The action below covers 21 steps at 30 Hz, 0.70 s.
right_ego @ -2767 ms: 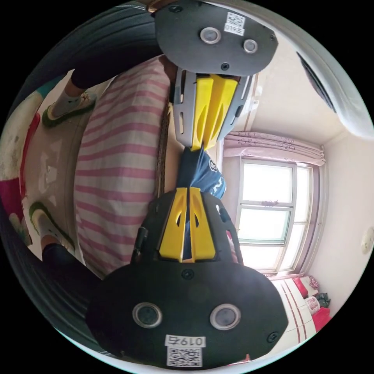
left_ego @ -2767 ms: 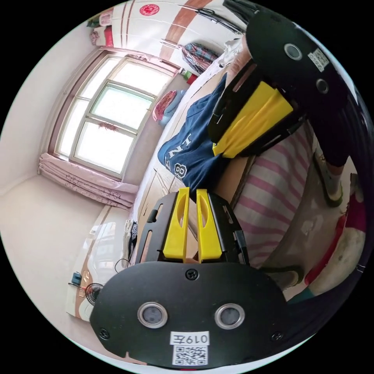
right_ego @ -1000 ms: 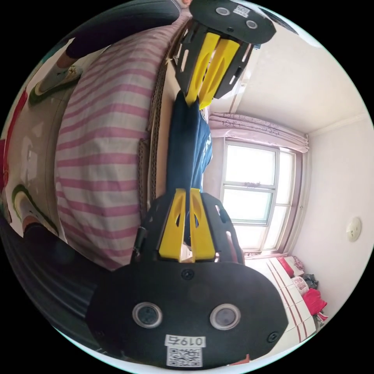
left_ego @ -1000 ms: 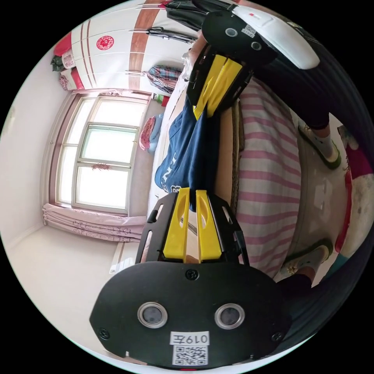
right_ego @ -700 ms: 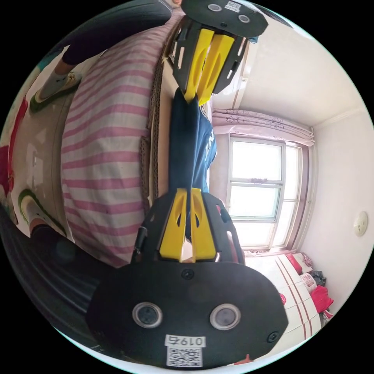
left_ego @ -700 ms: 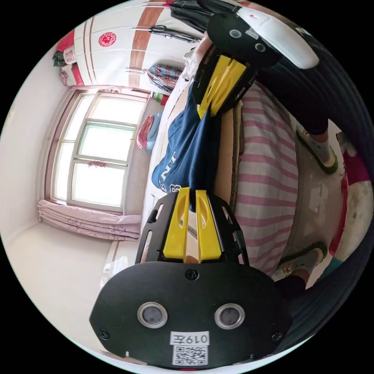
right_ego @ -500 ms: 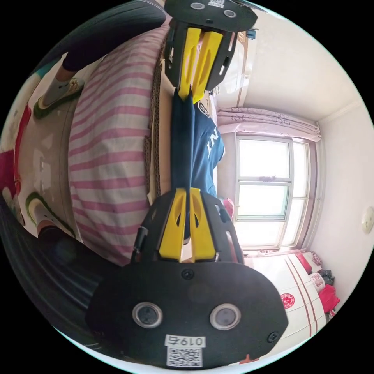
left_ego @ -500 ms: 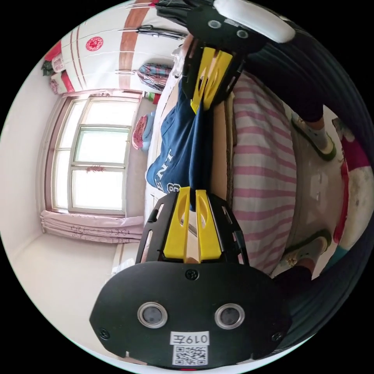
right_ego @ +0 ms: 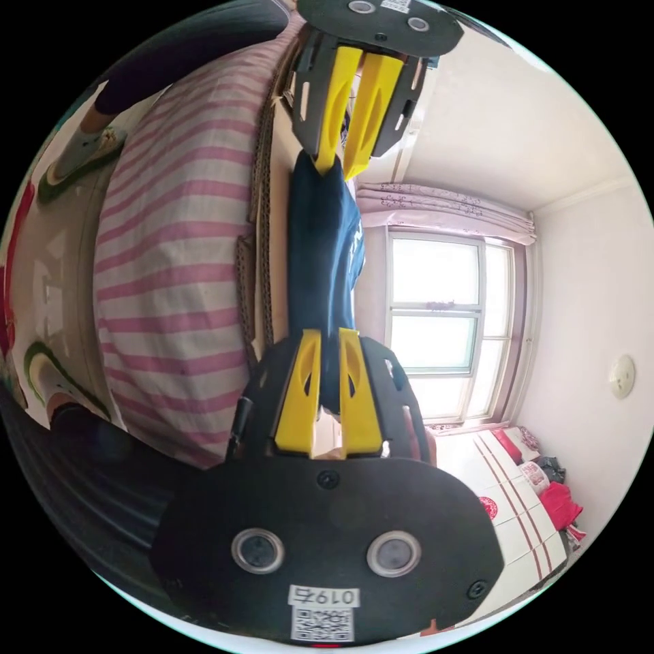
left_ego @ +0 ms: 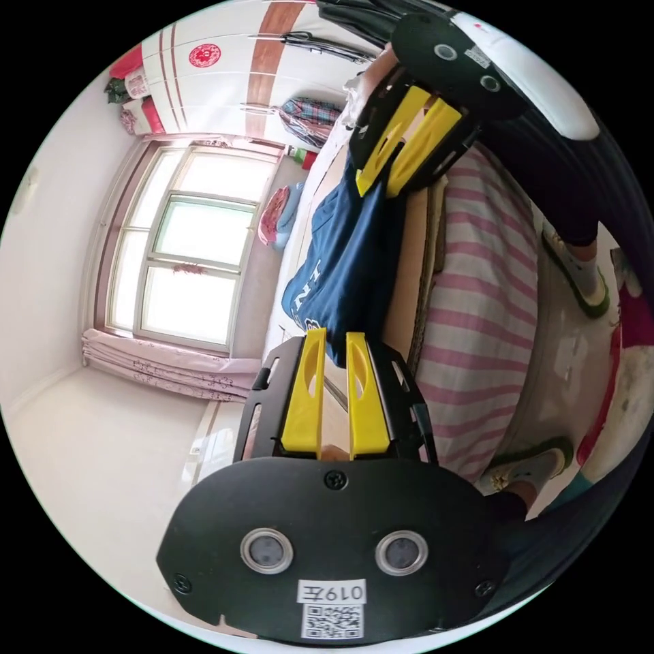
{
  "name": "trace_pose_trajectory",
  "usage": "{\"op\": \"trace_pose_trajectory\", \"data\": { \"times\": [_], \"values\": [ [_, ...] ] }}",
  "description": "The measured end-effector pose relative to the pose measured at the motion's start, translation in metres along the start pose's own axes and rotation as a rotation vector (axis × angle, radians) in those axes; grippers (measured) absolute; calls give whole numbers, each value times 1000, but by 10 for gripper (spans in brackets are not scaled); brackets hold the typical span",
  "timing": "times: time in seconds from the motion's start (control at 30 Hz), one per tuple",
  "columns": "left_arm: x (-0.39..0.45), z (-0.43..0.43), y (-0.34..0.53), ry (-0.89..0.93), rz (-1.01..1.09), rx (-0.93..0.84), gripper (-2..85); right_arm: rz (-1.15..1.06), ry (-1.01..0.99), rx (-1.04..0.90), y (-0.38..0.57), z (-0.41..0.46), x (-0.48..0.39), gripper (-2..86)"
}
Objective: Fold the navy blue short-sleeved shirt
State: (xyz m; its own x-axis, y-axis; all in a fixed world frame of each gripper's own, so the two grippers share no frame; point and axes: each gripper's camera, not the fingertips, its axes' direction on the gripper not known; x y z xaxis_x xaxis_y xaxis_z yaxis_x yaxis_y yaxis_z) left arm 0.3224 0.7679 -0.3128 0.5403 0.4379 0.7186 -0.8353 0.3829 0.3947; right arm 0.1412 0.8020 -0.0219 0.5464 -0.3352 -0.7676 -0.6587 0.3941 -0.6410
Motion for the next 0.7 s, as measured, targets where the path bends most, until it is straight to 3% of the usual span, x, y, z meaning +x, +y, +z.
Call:
{"op": "trace_pose_trajectory", "data": {
  "times": [0.23,0.4,0.6,0.7],
  "values": [
    [-15,15,0,6,32,5,7,-43,-27,-27,-77,-46,42,15],
    [-42,31,-6,53,1,-6,6,-24,-92,-13,-143,-82,87,52],
    [-100,32,11,176,-86,63,8,112,-173,5,-205,-154,175,70],
    [-138,31,19,237,-156,111,8,317,-277,3,-228,-181,251,66]
  ]
}}
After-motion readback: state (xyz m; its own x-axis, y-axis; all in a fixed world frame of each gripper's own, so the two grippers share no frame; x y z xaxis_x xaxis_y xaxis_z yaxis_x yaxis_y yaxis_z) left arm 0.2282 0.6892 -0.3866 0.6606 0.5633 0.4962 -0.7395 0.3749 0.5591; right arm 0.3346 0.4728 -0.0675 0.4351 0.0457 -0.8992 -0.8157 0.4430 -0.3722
